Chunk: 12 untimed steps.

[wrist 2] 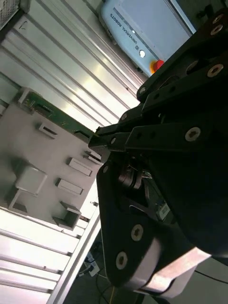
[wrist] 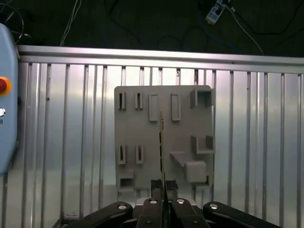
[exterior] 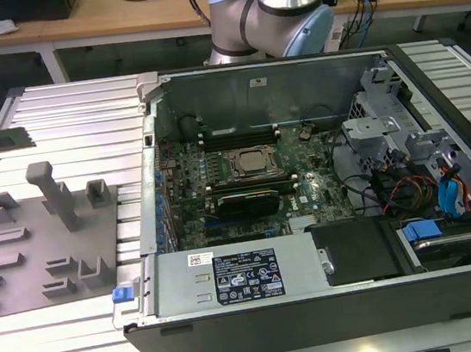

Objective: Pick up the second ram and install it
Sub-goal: 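Pick up the second ram and move it above second insertion slot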

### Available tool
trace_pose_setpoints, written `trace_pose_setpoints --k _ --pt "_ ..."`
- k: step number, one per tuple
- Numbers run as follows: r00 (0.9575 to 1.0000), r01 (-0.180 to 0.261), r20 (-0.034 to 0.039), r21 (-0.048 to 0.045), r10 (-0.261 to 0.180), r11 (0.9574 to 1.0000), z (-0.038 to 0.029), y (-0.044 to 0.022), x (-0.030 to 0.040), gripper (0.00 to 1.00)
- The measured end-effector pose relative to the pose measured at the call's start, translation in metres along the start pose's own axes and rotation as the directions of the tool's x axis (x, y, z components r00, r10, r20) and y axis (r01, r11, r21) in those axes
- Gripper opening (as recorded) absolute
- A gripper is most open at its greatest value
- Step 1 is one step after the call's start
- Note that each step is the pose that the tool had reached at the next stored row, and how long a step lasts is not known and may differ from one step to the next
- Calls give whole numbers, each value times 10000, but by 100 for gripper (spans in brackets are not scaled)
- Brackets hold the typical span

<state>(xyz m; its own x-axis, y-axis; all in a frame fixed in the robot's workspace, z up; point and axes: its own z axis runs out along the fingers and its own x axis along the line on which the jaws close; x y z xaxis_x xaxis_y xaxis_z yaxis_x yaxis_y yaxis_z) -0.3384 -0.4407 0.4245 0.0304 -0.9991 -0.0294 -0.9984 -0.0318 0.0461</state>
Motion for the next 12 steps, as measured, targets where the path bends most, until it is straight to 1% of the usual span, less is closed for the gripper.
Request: trace_pose_setpoints --k 1,4,6,7,9,11,12 --pt "10000 -1 1 -2 1 10000 -3 -81 1 13" --pt "10000 -1 0 -16 1 10000 -11 -248 3 13" --pt "10000 -2 0 -22 2 10000 -13 -288 1 13" --pt "10000 -2 -3 -38 2 10000 -16 -347 -5 13" --pt "10000 -3 -9 -54 3 10000 -18 -392 -14 13" --pt "10000 -4 -15 -80 4 10000 -20 -453 -25 13" --pt "10000 -5 -26 -105 5 9999 -23 -503 -37 13"
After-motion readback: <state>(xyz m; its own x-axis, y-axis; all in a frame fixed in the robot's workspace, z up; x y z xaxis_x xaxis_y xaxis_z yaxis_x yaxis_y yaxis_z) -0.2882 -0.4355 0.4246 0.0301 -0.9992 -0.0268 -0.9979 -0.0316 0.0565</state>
